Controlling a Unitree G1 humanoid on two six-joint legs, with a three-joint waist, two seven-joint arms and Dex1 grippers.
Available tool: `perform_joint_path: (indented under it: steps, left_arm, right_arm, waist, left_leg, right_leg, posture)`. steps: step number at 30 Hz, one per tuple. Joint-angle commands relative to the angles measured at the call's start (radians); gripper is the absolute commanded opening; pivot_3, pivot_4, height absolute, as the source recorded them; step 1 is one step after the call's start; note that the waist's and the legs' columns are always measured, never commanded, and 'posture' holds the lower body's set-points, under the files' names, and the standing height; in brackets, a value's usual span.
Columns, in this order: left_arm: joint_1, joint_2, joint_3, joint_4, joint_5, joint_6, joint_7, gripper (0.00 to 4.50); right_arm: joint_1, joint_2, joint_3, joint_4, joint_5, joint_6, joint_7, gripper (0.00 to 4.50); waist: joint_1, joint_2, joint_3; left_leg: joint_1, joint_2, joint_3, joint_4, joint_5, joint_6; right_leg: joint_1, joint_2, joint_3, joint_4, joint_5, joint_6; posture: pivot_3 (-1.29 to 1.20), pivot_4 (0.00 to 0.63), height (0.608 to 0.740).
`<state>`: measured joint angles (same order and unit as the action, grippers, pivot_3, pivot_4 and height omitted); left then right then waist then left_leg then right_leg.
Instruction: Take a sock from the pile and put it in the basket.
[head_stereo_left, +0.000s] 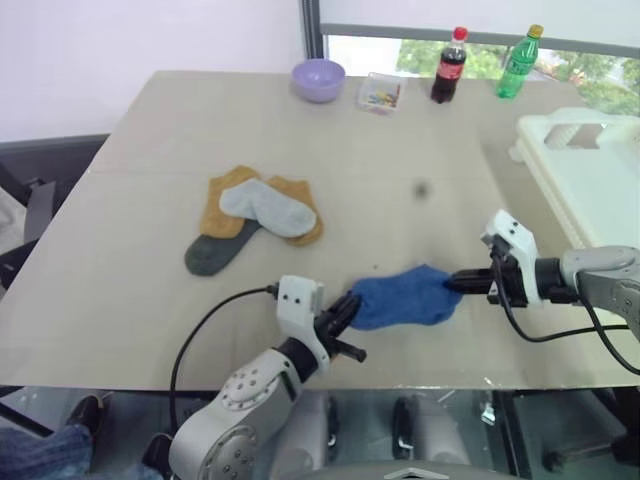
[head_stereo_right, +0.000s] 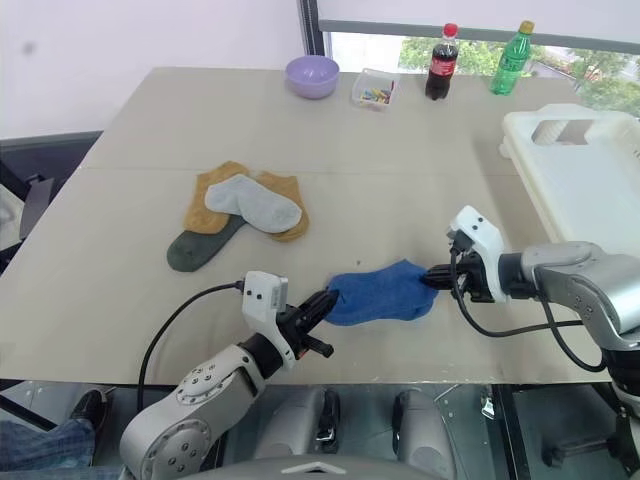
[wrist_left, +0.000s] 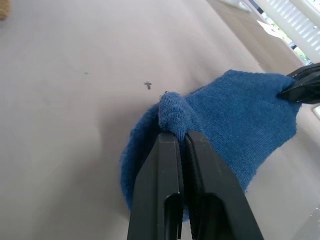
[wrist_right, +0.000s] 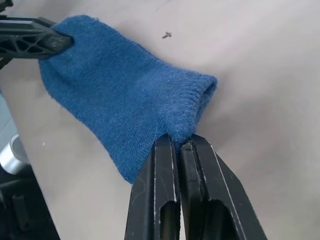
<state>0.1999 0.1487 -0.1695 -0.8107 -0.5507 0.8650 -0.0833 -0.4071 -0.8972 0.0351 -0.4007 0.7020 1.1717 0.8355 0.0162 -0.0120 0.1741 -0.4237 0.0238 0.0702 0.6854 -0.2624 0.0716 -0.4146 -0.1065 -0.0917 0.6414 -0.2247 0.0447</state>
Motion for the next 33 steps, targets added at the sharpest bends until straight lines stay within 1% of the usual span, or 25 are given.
perform_joint_path:
  steps: [1,5,8,12,17,19,21,22,23,25,26,27,29,30,33]
  left_arm:
    - [0.006,0.007,-0.015,-0.005,0.011,-0.026,-0.005,0.17]
    - [0.015,-0.002,-0.010,0.001,0.000,-0.013,-0.003,0.17]
    - [0.009,-0.012,0.001,0.018,-0.026,0.042,0.010,0.17]
    - [-0.007,-0.001,0.000,0.036,-0.024,0.052,-0.005,0.17]
    - [-0.011,-0.001,0.015,0.058,-0.036,0.071,-0.009,0.17]
    - [-0.016,0.011,0.012,0.067,-0.032,0.073,-0.017,0.00]
    - [-0.021,0.021,0.009,0.075,-0.027,0.073,-0.023,0.00]
    - [-0.022,0.024,0.008,0.077,-0.027,0.072,-0.025,0.00]
    - [-0.023,0.025,0.008,0.080,-0.027,0.071,-0.027,0.00]
    - [-0.023,0.029,0.009,0.084,-0.028,0.069,-0.030,0.00]
    - [-0.025,0.030,0.011,0.085,-0.028,0.070,-0.032,0.00]
    - [-0.026,0.031,0.014,0.086,-0.030,0.072,-0.033,0.00]
    - [-0.031,0.033,0.018,0.090,-0.034,0.075,-0.036,0.00]
    - [-0.033,0.036,0.018,0.093,-0.034,0.076,-0.039,0.00]
    - [-0.044,0.044,0.016,0.104,-0.026,0.076,-0.045,0.00]
  right_arm:
    - [0.015,0.006,-0.009,-0.021,-0.001,-0.014,-0.008,0.00]
    - [0.035,0.011,-0.006,-0.021,-0.004,-0.012,-0.023,0.00]
    - [0.040,0.009,0.007,-0.016,-0.016,-0.016,-0.026,0.00]
    - [0.046,0.020,0.011,-0.018,-0.029,-0.043,-0.025,0.00]
    - [0.036,0.052,0.013,-0.011,-0.030,-0.047,-0.042,0.00]
    - [0.048,0.036,0.026,-0.027,-0.031,-0.057,-0.020,0.70]
    - [0.057,0.019,0.023,-0.039,-0.048,-0.067,-0.027,1.45]
    - [0.056,0.014,0.011,-0.036,-0.054,-0.066,-0.039,1.90]
    - [0.057,-0.003,0.001,-0.037,-0.063,-0.079,-0.033,2.09]
    - [0.061,-0.035,-0.006,-0.046,-0.072,-0.105,-0.009,2.09]
    - [0.062,-0.031,-0.035,-0.055,-0.063,-0.142,0.003,2.09]
    - [0.063,-0.013,-0.063,-0.062,-0.061,-0.204,0.014,2.09]
    - [0.084,0.067,-0.107,-0.080,-0.060,-0.428,0.084,2.09]
    - [0.103,0.093,-0.100,-0.089,-0.074,-0.520,0.123,2.09]
    - [0.150,0.128,-0.014,-0.088,-0.148,-0.649,0.175,2.09]
  waist:
    - [0.001,0.000,0.000]
    - [0.000,0.000,0.000]
    - [0.000,0.000,0.000]
    - [0.000,0.000,0.000]
    - [0.000,0.000,0.000]
    - [0.001,0.000,0.000]
    - [0.001,0.000,0.000]
    - [0.001,0.000,0.000]
    - [0.000,0.000,0.000]
    - [0.001,0.000,0.000]
    - [0.001,0.000,0.000]
    - [0.000,0.000,0.000]
    - [-0.001,0.000,0.000]
    - [-0.001,0.001,0.000]
    - [0.002,0.001,-0.001]
  left_leg:
    - [0.000,0.000,0.000,0.000,0.000,0.000]
    - [0.000,0.000,0.000,0.000,0.000,0.000]
    - [0.000,0.000,0.000,0.000,0.000,0.000]
    - [0.000,0.000,0.000,0.000,0.000,0.000]
    - [0.000,0.000,0.000,0.000,0.000,0.000]
    - [0.000,0.000,0.000,0.000,0.000,0.000]
    - [0.000,0.000,0.000,0.000,0.000,0.000]
    - [0.000,0.000,0.000,0.000,0.000,0.000]
    - [0.000,0.000,0.000,0.000,0.000,0.000]
    - [0.000,0.000,0.000,0.000,0.000,0.000]
    - [0.000,0.000,0.000,0.000,0.000,0.000]
    - [0.000,0.000,0.000,0.000,0.000,0.000]
    - [0.000,0.000,0.000,0.000,0.000,0.000]
    - [0.001,0.000,0.000,0.000,0.000,0.000]
    - [0.001,0.001,-0.001,0.000,0.000,0.000]
  right_leg:
    - [0.000,0.000,0.000,0.000,0.000,0.000]
    - [0.000,0.000,0.000,0.000,0.000,0.000]
    - [0.000,0.000,0.000,0.000,0.000,0.000]
    - [0.000,0.000,0.000,0.000,0.000,0.000]
    - [0.000,0.001,0.000,0.000,0.002,0.003]
    - [0.000,0.000,0.000,0.000,0.002,0.003]
    - [0.000,0.001,0.000,0.000,0.002,0.003]
    - [0.000,0.000,0.000,0.000,0.002,0.003]
    - [0.000,0.000,0.000,0.000,0.002,0.003]
    - [0.000,0.000,0.000,0.000,0.001,0.003]
    - [0.000,0.000,0.000,0.000,0.001,0.003]
    - [0.000,0.000,0.000,0.000,0.001,0.002]
    - [0.000,0.000,0.000,0.000,0.001,0.003]
    - [0.000,0.001,0.001,0.000,0.002,0.004]
    - [0.001,0.002,0.000,0.000,0.000,0.008]
  posture:
    - [0.00,0.150,0.733]
    - [0.00,0.150,0.733]
    - [0.00,0.150,0.733]
    - [0.00,0.150,0.733]
    - [0.00,0.150,0.733]
    - [0.00,0.150,0.733]
    - [0.00,0.150,0.733]
    - [0.00,0.150,0.733]
    - [0.00,0.150,0.733]
    - [0.00,0.150,0.733]
    - [0.00,0.150,0.733]
    - [0.00,0.150,0.733]
    - [0.00,0.150,0.733]
    - [0.00,0.150,0.733]
    - [0.00,0.150,0.733]
